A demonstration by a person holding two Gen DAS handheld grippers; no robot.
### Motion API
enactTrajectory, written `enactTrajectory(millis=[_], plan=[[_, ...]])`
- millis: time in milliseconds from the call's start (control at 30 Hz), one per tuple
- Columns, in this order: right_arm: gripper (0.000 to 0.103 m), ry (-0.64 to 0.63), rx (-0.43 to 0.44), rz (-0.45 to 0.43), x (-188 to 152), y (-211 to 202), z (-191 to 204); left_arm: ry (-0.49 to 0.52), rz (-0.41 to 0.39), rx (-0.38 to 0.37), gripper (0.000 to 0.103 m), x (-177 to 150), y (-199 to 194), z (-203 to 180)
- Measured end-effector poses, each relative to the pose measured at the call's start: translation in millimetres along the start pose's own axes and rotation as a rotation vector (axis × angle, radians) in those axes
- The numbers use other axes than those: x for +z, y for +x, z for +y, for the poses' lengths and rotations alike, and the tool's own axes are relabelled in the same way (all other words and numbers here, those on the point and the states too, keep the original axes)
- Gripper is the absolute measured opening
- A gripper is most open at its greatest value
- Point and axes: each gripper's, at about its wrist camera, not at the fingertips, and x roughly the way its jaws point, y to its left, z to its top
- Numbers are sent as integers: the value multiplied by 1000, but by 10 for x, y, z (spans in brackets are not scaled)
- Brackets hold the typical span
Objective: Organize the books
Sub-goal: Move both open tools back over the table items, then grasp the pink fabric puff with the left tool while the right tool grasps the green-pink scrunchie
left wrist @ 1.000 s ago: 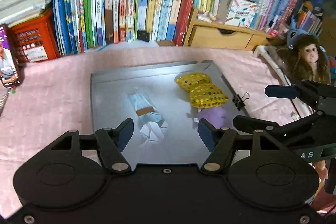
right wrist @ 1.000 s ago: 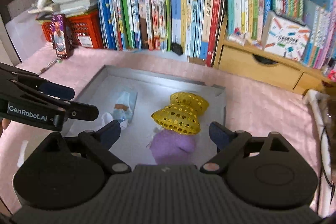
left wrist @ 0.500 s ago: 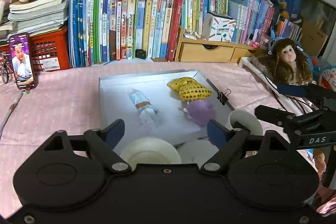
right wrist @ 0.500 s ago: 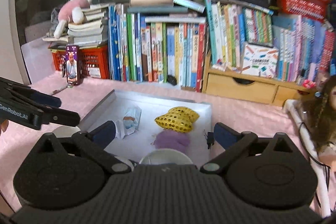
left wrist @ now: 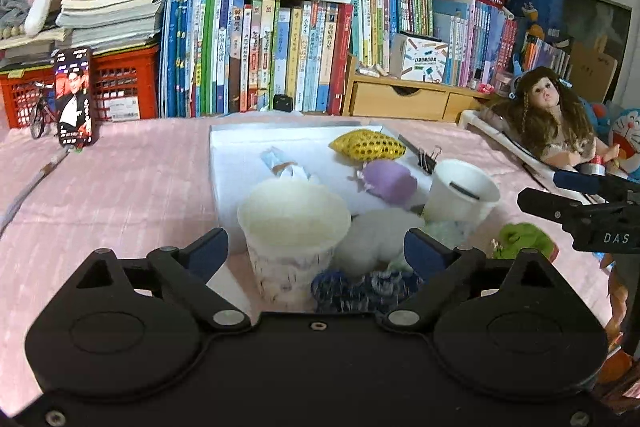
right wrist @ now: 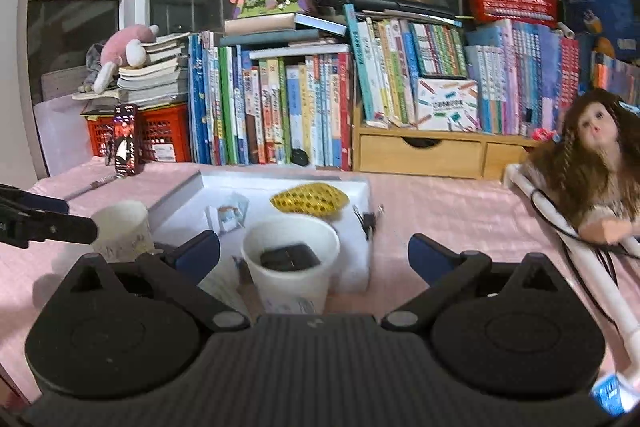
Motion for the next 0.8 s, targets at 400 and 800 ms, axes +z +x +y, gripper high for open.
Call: enactTrajectory(millis=[400, 800], plan=[[103, -8, -122, -9, -396, -39, -85, -9, -134, 124, 100, -595, -251, -191], [103, -14, -160, 33, -632, 43, -99, -81, -134, 257, 102, -933, -177, 12]])
